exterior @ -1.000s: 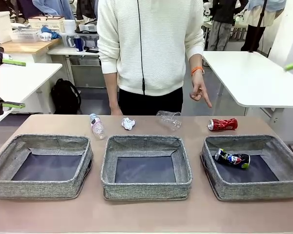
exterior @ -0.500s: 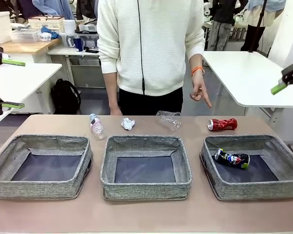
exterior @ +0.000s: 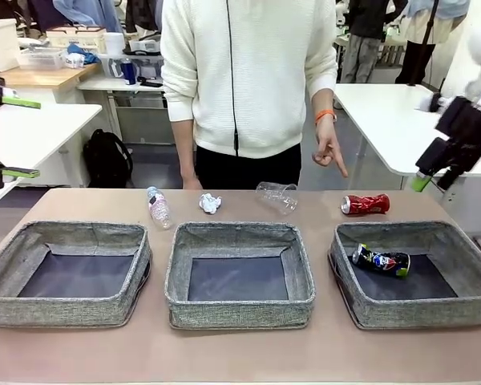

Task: Sort the waste into the appropriate baskets.
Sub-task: Pick up the waste item pointed out by the person.

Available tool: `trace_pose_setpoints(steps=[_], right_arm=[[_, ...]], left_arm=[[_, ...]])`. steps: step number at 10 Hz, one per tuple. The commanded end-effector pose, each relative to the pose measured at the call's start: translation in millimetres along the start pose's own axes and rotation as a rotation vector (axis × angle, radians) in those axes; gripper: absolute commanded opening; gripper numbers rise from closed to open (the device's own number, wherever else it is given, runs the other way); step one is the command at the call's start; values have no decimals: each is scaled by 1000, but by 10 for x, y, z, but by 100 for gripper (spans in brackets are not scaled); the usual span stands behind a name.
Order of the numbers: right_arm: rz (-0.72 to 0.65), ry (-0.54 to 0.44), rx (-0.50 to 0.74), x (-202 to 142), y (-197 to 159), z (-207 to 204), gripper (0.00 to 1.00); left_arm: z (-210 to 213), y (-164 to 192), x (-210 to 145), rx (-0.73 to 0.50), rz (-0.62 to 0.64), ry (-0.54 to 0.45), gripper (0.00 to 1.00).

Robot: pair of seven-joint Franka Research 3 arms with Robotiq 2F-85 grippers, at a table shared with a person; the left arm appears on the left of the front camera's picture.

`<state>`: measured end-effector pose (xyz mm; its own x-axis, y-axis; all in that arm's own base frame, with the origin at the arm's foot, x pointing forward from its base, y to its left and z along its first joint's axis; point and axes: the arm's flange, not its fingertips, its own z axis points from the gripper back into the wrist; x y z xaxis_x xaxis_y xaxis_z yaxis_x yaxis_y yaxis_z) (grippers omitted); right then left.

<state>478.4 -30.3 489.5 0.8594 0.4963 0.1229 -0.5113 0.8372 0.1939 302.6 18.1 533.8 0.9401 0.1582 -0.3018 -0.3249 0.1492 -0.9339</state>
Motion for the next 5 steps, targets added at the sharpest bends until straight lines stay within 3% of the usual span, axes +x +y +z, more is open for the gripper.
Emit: trace_pose_setpoints(steps=[1,2,3,5], right_arm=[[178,-97,-86,242,-292,86,100],[-181,-150,-155,338,-292,44,100],[114,-8,-48,186,-192,-9,100],[58,-61,-99,331,-344,5,100]], left_arm=[[35,-3,-18,4,-16,12,100],[35,-3,-18,4,-16,12,100],[35,-3,-18,4,-16,12,100],[35,-3,-18,4,-16,12,100]])
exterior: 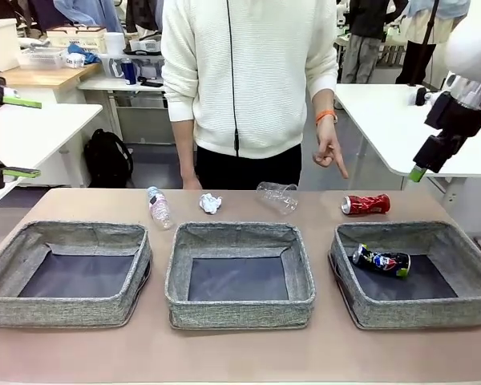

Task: Sort the waste into the appropriate baskets.
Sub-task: Pick up the waste item pointed out by the person.

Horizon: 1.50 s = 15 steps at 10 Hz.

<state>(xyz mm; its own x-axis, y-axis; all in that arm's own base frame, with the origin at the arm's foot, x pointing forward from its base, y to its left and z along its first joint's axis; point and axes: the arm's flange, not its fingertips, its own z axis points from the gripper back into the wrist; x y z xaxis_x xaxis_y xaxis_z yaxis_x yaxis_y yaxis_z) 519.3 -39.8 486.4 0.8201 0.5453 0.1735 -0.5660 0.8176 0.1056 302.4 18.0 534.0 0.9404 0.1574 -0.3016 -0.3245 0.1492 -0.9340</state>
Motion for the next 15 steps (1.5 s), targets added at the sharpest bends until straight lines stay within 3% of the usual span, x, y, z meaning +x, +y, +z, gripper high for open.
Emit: trace_pose_setpoints(steps=[1,3,5,11,15], right_arm=[[181,-71,-61,248,-246,-124,100],[456,-95,17,516,-515,-435,100],[586,-61,69,712,-766,-726,100],[813,-28,146,1051,-948,-1516,100],[837,74,217,1147,-812,-1818,100]], left_arm=[[35,-2,-16,4,-16,12,100],[35,-2,-16,4,-16,12,100],[35,-2,-16,4,-16,12,100],[35,-2,-16,4,-16,12,100],[35,-2,-16,4,-16,12,100]])
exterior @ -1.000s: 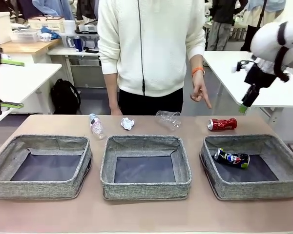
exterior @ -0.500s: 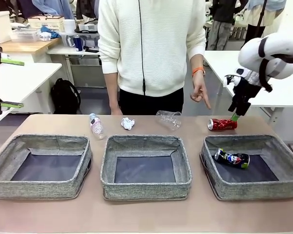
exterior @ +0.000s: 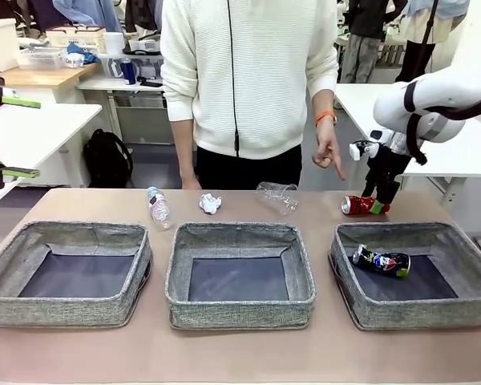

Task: Sort the waste into the appropriate baskets.
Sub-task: Pick up the waste item pointed out by the person.

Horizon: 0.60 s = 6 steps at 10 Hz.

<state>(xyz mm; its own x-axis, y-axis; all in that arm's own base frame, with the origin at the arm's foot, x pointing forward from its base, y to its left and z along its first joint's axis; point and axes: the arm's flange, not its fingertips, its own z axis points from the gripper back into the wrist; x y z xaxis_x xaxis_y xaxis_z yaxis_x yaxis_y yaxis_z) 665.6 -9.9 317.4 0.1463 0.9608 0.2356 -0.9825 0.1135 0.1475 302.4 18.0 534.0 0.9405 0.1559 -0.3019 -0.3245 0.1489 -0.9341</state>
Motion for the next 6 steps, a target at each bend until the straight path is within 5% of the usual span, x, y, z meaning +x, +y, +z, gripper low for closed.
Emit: trace_pose_setpoints(steps=[1,5,6], right_arm=[[19,25,26,25,-88,-5,100],[7,40,32,36,-84,-25,100],[3,40,36,39,-84,-23,77]], left_arm=[[35,-2,-15,5,-16,10,100],[35,-2,-15,5,-16,10,100],[35,-2,-15,5,-16,10,100]])
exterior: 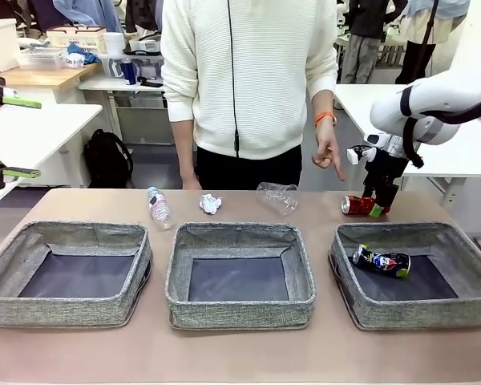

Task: Sort the waste into the appropriate baskets.
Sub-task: Pick up the waste item pointed out by the person.

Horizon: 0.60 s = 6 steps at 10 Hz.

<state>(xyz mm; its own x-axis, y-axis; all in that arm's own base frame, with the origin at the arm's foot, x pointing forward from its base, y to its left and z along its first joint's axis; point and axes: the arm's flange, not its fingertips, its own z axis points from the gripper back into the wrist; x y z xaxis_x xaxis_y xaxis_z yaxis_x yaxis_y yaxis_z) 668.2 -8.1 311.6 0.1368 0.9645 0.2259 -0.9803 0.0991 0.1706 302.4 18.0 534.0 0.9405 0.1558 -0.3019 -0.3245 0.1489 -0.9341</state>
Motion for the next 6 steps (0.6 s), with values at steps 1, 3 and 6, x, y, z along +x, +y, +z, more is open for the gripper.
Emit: trace_pose_setpoints(steps=[1,3,6], right_arm=[[-18,32,17,31,-54,39,41],[-16,37,22,28,-49,34,0],[-14,39,23,17,-45,38,4]], left_arm=[[35,-2,-15,5,-16,10,100],[35,-2,-15,5,-16,10,100],[35,-2,-15,5,-16,10,100]])
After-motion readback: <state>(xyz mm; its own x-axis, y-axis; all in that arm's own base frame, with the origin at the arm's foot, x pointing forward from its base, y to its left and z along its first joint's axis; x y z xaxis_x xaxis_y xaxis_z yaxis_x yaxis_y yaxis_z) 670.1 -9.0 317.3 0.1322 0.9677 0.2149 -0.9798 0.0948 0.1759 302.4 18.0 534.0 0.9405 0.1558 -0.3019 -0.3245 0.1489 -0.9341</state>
